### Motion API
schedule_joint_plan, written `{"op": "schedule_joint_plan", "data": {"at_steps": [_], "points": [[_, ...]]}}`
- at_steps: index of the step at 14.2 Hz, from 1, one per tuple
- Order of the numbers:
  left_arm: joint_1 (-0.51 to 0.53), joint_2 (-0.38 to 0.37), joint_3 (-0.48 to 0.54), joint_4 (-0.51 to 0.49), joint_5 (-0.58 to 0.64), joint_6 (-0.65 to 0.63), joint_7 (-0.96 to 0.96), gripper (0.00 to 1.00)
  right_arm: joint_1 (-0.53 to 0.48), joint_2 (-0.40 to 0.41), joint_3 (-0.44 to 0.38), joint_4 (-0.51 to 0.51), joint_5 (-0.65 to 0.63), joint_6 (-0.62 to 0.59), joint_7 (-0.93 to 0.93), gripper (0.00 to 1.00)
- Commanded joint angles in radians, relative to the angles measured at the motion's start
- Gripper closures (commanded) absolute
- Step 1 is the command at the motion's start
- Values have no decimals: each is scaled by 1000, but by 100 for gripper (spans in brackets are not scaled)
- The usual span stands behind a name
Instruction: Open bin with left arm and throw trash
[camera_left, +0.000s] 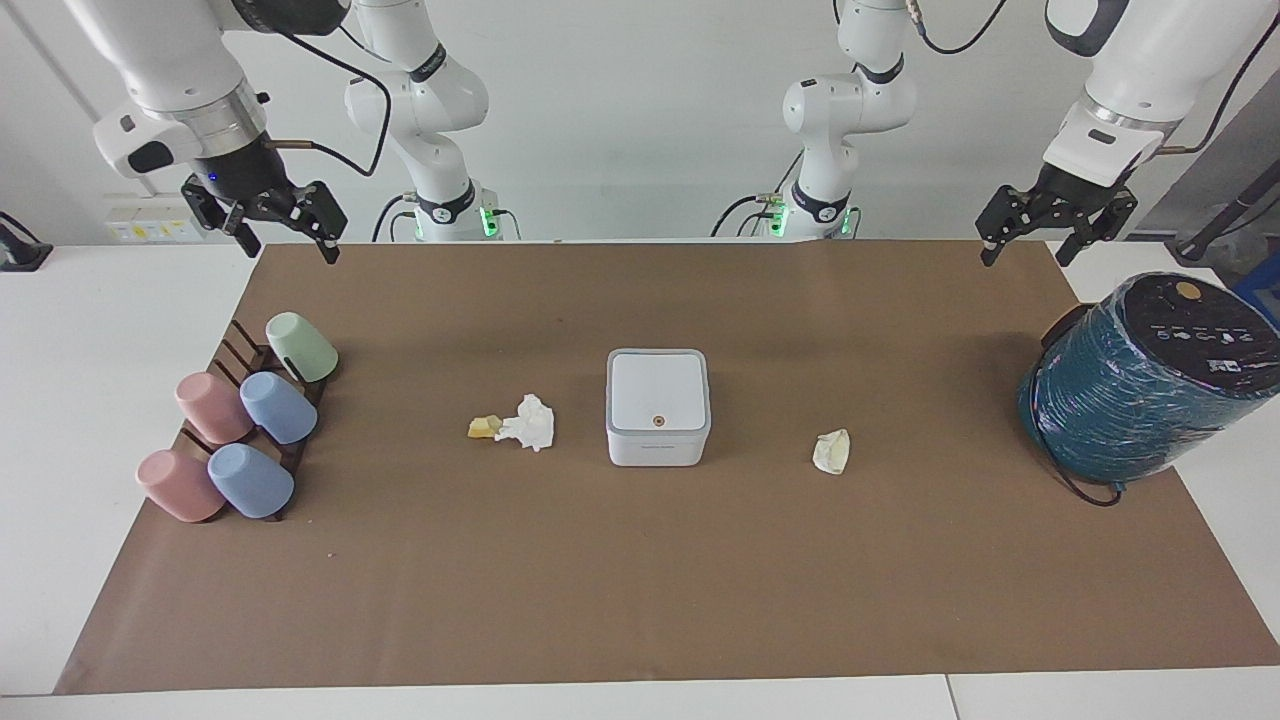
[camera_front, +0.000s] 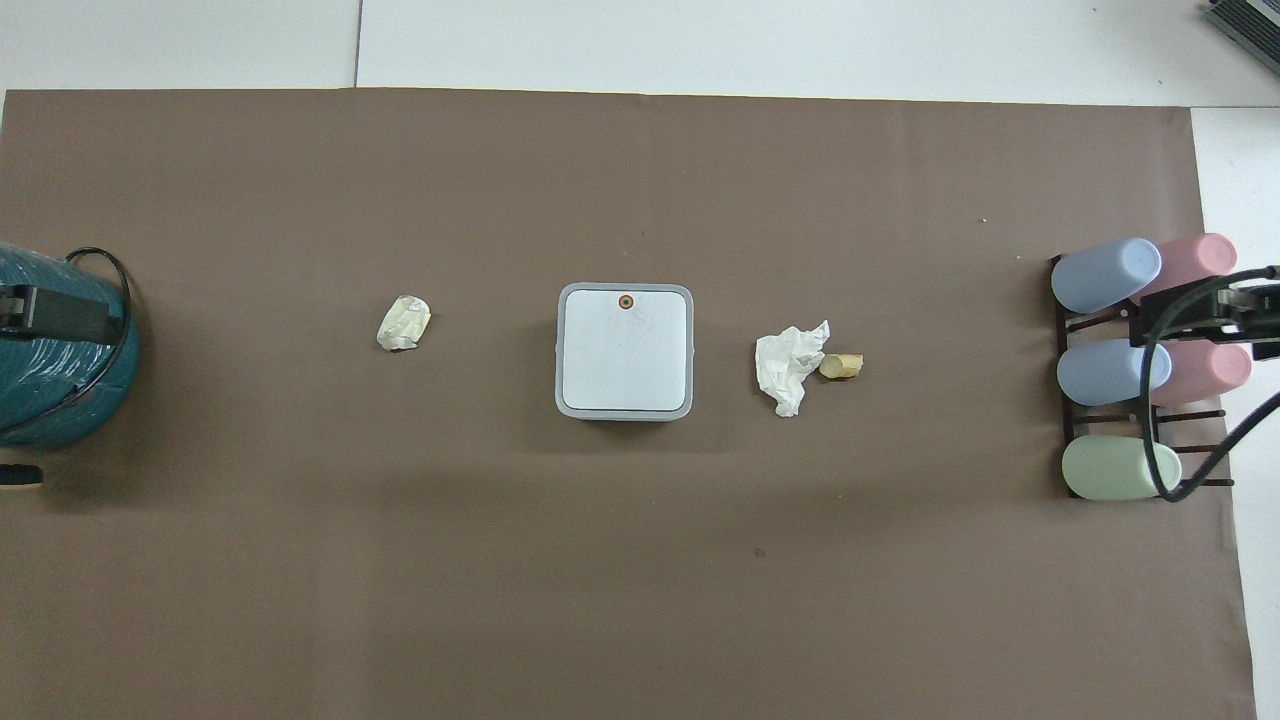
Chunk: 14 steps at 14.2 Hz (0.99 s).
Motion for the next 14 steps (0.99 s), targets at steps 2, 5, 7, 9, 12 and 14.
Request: {"op": "schedule_joint_plan", "data": {"at_steps": [2, 5, 7, 9, 12, 14], "points": [[-60, -13, -15, -13, -35, 50, -66, 20, -3, -22, 1, -19, 17, -10, -26, 0], [-161, -13, -15, -19, -64, 114, -112, 93, -3, -21, 1, -19, 17, -10, -26, 0], [-244, -13, -17, -34, -64, 183, -138, 100, -3, -22, 1, -19, 17, -10, -26, 0], [-324, 10, -17, -36, -64, 246, -259, 100, -3, -22, 1, -19, 17, -10, -26, 0], [-399, 75, -17, -33, -64, 355, -352, 100, -3, -22, 1, -19, 17, -10, -26, 0], [-425, 143, -17, -22, -75, 442, -367, 100, -3, -22, 1, -19, 17, -10, -26, 0]]}}
